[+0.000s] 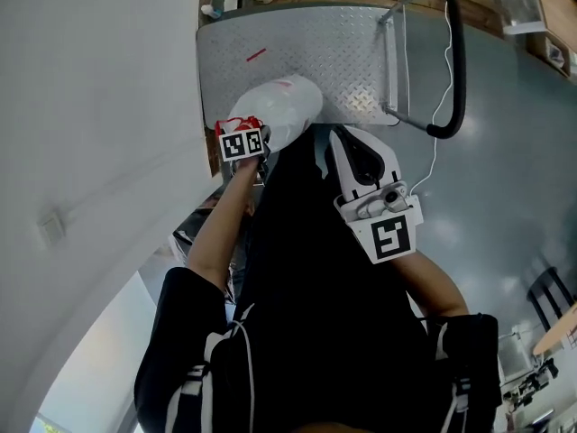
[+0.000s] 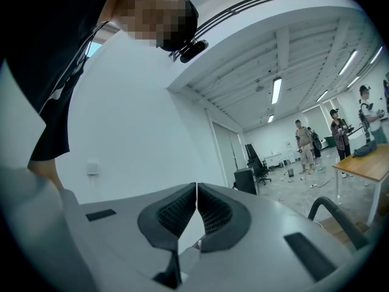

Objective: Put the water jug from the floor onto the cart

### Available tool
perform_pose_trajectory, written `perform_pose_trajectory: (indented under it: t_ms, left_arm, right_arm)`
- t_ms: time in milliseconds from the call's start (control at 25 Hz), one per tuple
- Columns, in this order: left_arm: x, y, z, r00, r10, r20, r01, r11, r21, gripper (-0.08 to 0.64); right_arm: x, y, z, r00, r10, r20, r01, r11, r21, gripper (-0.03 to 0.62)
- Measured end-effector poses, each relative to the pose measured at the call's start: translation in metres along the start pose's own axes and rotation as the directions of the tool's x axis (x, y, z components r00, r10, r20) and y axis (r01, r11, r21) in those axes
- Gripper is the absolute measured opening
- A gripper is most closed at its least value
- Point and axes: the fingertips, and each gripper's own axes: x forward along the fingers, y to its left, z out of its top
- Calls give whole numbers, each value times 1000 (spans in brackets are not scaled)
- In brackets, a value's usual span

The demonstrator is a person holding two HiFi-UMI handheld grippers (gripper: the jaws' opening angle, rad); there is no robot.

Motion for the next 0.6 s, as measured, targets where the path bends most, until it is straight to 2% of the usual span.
perform_pose_trajectory:
  t_ms: [280, 600]
  left_arm:
    - [13, -2, 35, 998, -1, -60, 1, 1000, 12, 25]
    - [25, 8, 62, 994, -73, -82, 73, 997, -8, 25]
  right_arm:
    - [20, -18, 13, 998, -59, -18, 59, 998, -9, 19]
    - [42, -28, 5, 985, -165, -47, 165, 986, 1, 18]
